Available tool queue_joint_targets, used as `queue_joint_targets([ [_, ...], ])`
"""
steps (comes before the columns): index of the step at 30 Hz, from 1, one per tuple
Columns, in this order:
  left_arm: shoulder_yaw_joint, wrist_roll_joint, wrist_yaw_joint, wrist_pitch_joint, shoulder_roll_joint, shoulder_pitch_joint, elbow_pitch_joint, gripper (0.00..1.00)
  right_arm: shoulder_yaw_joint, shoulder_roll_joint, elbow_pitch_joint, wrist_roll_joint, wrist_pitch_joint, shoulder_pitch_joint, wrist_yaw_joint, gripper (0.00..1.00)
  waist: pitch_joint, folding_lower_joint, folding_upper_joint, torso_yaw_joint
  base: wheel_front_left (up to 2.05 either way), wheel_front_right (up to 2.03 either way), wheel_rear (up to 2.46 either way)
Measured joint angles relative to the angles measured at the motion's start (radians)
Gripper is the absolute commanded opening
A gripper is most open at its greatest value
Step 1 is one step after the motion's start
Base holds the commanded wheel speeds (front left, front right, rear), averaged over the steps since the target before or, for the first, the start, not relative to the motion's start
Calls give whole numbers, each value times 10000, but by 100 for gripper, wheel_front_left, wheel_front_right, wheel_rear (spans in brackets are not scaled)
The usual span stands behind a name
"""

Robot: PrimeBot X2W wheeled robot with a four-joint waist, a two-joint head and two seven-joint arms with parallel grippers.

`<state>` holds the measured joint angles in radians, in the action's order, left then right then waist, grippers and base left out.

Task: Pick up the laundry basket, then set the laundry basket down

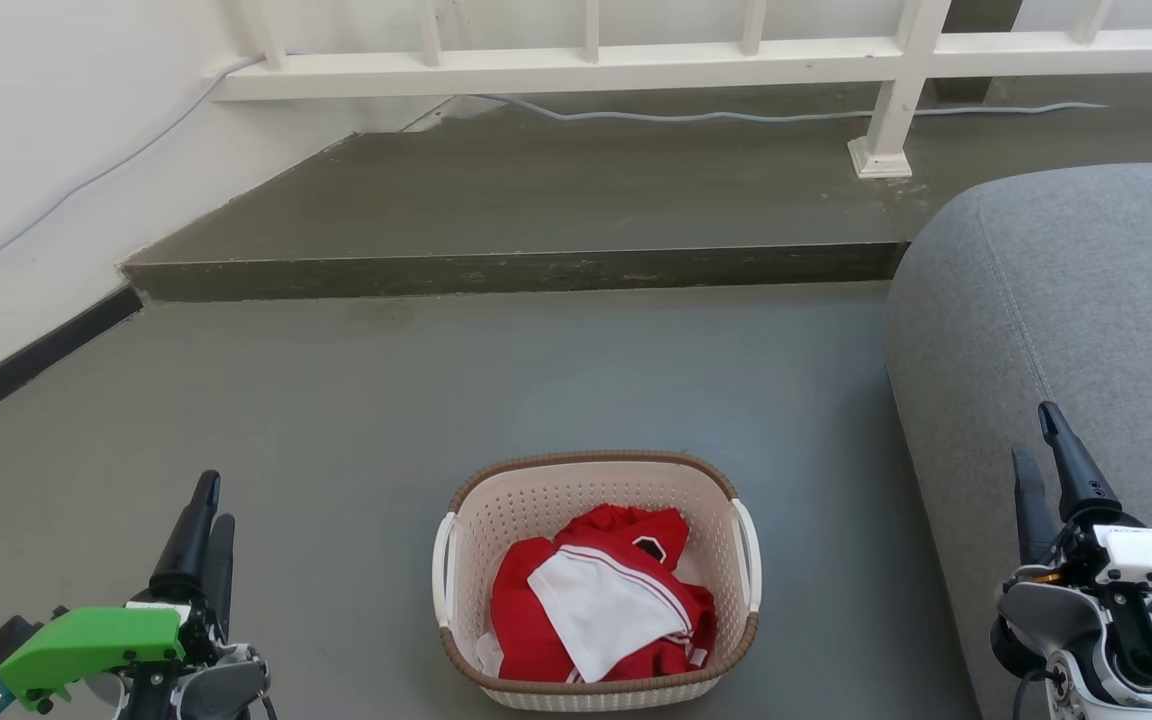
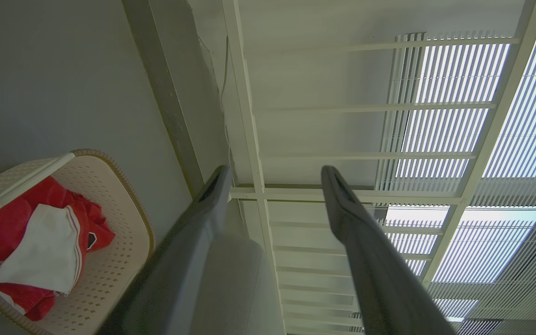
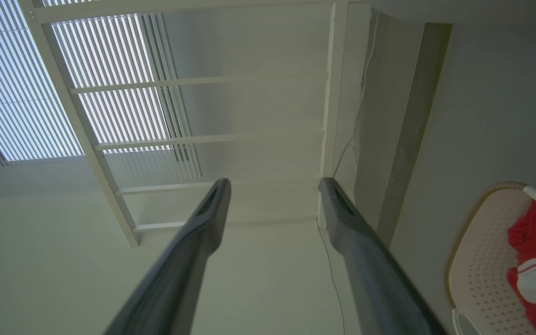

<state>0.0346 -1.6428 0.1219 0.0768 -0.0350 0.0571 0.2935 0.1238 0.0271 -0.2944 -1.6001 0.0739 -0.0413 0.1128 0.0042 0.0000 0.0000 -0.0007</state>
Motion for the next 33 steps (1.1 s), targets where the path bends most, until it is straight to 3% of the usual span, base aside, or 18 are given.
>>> queue_joint_targets([
  [12,-401,1122,0,-527,-115,30,-180,100,-286,276,251,1035,-435,58,0,100,47,1,0,-9,0,0,0],
  [21,-897,2708,0,-909,-512,74,-301,100,-571,798,431,2871,-811,67,-6,100,67,1,0,-2,0,0,0],
  [33,-1394,5051,-382,-1285,-779,277,-727,100,-1085,1160,980,5490,-1189,65,-500,100,33,0,0,2,0,0,0],
])
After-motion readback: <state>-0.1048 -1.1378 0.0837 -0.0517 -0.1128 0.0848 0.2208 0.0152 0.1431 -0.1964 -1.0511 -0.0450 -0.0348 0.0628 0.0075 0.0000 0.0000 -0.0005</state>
